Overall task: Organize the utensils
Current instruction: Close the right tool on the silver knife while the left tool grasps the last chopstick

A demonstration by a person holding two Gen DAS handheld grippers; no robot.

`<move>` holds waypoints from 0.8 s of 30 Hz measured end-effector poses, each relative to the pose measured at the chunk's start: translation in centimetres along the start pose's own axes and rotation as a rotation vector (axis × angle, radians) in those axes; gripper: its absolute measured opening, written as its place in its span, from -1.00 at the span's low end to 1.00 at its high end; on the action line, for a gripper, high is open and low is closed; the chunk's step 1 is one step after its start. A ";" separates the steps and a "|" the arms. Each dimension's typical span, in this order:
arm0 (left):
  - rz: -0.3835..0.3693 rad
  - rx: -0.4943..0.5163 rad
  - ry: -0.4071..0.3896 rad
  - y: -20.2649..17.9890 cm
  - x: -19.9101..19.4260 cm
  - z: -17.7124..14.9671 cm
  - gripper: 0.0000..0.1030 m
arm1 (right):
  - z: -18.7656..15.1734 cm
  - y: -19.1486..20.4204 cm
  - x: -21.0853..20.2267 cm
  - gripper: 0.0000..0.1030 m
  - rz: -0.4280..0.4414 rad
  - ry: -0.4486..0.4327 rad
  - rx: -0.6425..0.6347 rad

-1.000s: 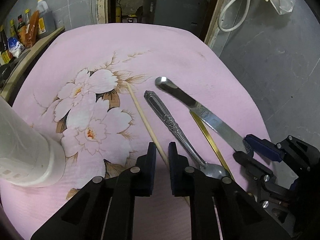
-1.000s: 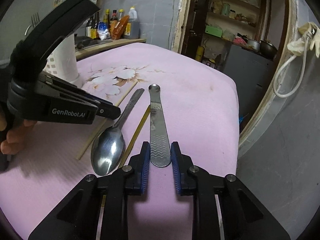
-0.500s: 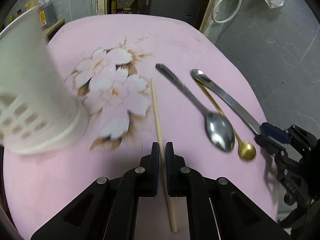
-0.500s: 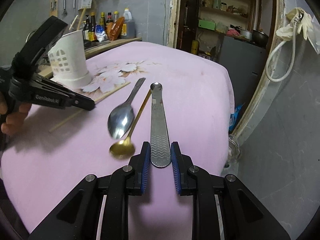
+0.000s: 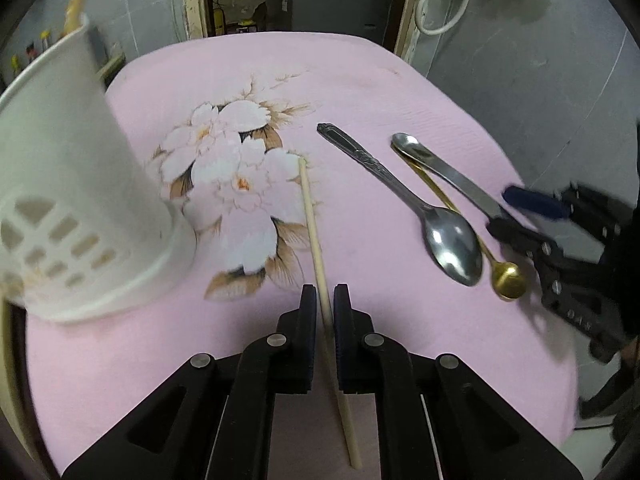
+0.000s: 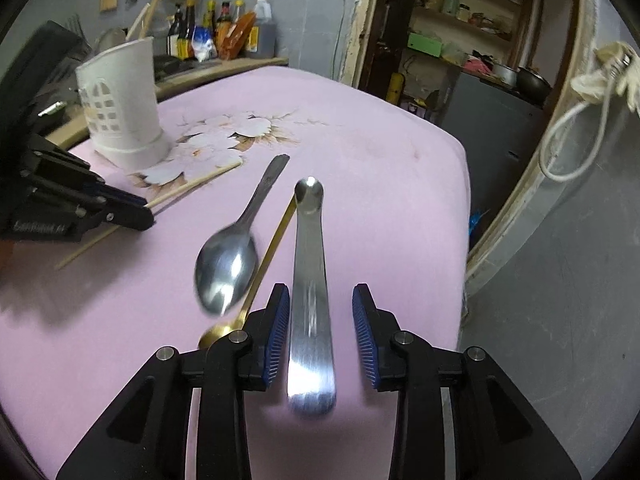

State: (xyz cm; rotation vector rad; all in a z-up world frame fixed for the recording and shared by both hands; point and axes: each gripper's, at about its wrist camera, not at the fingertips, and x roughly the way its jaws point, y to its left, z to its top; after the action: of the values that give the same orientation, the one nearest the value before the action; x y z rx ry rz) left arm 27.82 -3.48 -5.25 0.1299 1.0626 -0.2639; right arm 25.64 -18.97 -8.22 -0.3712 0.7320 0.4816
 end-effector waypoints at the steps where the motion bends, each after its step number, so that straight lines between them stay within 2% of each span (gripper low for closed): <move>1: 0.009 0.010 0.008 -0.1 0.1 0.1 -0.87 | 0.3 -0.1 0.4 -0.41 0.006 0.008 -0.002; 3: 0.021 0.023 0.028 -0.1 0.5 0.7 -0.87 | 1.3 -0.3 1.4 -0.40 0.023 0.030 -0.002; 6: 0.024 0.031 0.054 0.0 1.0 1.5 -0.85 | 2.5 -0.5 2.7 -0.22 0.057 0.075 -0.017; 8: 0.027 0.051 0.071 0.1 1.4 2.0 -0.83 | 2.9 -0.4 3.2 -0.01 0.069 0.100 -0.036; 10: 0.034 0.077 0.084 0.3 1.1 1.9 -0.82 | 2.9 0.0 3.4 0.01 0.062 0.113 -0.061; 15: 0.023 0.077 0.109 0.5 1.8 2.5 -0.83 | 2.9 -0.1 3.1 -0.18 0.058 0.126 -0.083; 17: 0.019 0.079 0.097 0.7 1.8 2.3 -0.84 | 3.0 -0.2 2.8 -0.40 0.059 0.128 -0.075; 19: 0.027 0.085 0.081 0.6 1.7 2.1 -0.88 | 3.2 -0.2 2.7 -0.53 0.063 0.132 -0.069; 21: 0.030 0.072 0.062 0.6 1.6 1.9 -0.91 | 3.4 0.0 2.8 -0.58 0.056 0.138 -0.083; 24: 0.026 0.046 0.033 0.3 1.2 1.3 -0.95 | 3.5 1.6 3.0 -0.64 -0.007 0.146 -0.168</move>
State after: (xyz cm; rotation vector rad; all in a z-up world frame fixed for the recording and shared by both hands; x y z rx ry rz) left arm 29.57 -3.65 -5.69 0.1892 1.0870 -0.2638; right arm 28.66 -15.11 -8.15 -0.5706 0.8337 0.5149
